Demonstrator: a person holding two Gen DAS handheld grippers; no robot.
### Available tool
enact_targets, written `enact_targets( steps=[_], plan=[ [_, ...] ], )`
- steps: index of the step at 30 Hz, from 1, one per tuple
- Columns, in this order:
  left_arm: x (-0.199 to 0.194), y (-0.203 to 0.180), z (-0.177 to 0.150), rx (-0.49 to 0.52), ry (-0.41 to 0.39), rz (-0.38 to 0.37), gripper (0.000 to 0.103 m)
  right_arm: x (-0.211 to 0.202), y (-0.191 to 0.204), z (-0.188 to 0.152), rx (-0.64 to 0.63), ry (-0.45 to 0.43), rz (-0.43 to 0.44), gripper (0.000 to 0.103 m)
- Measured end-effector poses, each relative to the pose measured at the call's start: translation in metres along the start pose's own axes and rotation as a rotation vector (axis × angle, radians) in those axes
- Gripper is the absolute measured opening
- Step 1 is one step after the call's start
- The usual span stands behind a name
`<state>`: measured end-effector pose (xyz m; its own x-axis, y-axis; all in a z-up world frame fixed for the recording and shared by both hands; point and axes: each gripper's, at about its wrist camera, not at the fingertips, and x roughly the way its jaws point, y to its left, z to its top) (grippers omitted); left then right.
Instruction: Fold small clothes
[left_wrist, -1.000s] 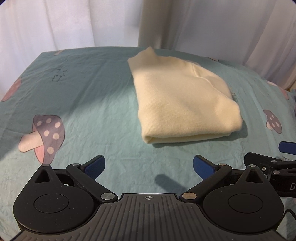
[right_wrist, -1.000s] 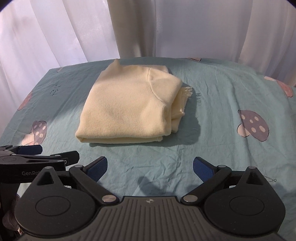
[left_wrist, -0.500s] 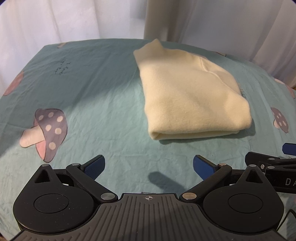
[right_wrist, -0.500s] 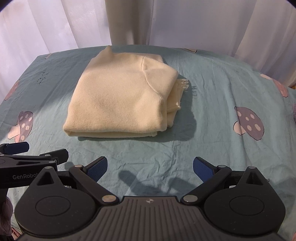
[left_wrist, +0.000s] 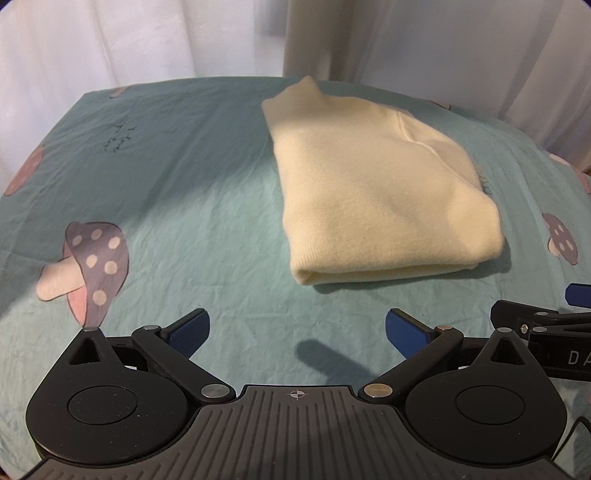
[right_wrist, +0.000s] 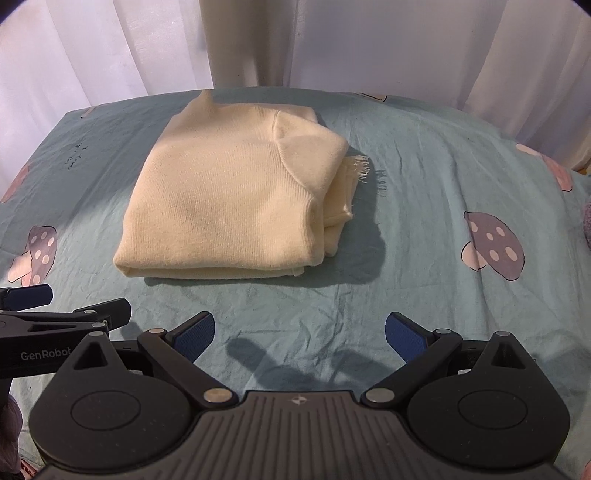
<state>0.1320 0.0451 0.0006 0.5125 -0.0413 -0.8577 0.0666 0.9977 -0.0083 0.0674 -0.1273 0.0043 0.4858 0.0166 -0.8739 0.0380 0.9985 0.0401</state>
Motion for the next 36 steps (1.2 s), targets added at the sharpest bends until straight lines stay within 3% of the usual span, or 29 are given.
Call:
enact_targets(
  steps=[36],
  plan=[
    [-0.0035,-0.0062,0.0004,0.009,-0.002,0.003,0.103,-0.0008,-0.0063,0.0017,0.011,0.001,-0.004,0.099]
  ],
)
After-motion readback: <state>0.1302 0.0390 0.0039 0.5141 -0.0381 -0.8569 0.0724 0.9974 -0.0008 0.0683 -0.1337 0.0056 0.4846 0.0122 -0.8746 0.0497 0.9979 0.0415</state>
